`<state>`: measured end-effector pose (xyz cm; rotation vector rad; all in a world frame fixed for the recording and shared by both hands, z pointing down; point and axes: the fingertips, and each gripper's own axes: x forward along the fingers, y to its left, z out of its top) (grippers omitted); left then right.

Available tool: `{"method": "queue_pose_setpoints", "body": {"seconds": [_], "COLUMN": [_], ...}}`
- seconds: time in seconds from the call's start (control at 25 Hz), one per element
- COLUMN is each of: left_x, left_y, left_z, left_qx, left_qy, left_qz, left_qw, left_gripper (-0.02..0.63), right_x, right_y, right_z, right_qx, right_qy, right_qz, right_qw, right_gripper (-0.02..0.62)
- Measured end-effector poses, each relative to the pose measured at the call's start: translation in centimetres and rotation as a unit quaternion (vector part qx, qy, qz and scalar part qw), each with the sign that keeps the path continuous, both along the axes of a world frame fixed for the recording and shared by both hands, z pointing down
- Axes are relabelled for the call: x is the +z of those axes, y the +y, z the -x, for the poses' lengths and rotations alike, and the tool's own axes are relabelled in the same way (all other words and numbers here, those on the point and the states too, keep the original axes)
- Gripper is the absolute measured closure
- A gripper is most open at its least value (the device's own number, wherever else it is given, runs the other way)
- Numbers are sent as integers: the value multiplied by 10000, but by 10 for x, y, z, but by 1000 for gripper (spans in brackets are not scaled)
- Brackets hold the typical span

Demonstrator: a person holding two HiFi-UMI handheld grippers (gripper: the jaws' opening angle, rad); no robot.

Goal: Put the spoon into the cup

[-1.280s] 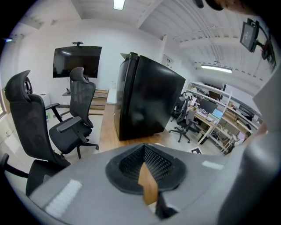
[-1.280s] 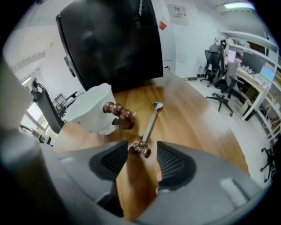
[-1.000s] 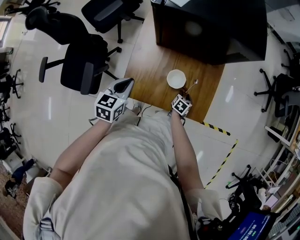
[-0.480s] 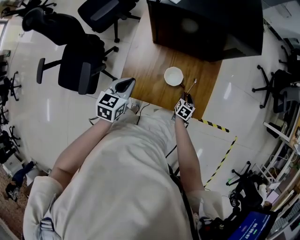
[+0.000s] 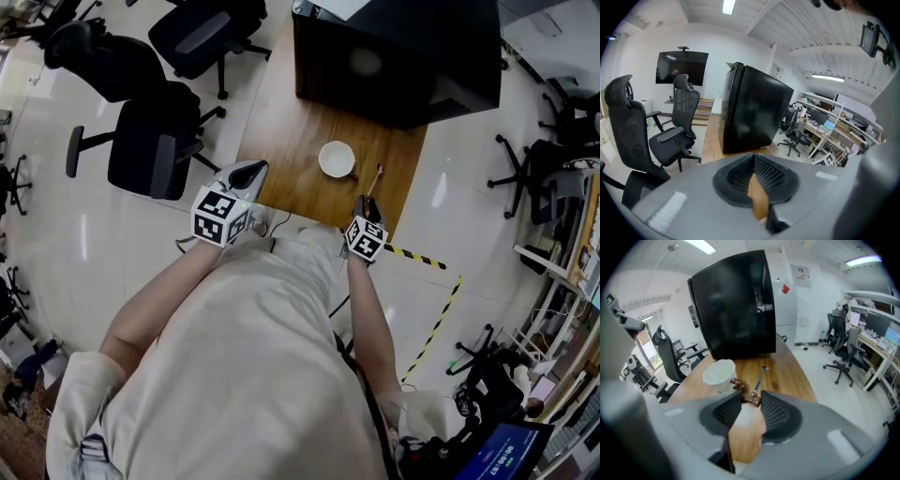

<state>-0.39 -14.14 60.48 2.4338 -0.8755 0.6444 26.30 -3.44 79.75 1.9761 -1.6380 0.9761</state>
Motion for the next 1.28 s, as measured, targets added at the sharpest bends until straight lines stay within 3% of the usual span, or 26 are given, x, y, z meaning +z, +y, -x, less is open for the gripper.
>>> {"method": "queue_pose_setpoints", "body": {"seconds": [0.64,0.84,1.28], "left_x": [-28,-26,-25], "left_y": [15,20,24], "left_z": [20,27,37], "left_qx": [72,75,83], "left_qy": [351,330,379], "left_qz": [-335,-189,-62], "left_qw": [9988,9992,9992], "left_gripper": [606,606,606], "right_x": [-91,-95,-77], "right_y": [-6,-15,-27], "right_z": [53,74,104], "right_qx": [-1018,-1643,-1963], "right_qy": [555,1123,986], "right_qz": [-828,-823,-521], "right_qw": [9898,9765,9742], "right_gripper": [468,468,468]}}
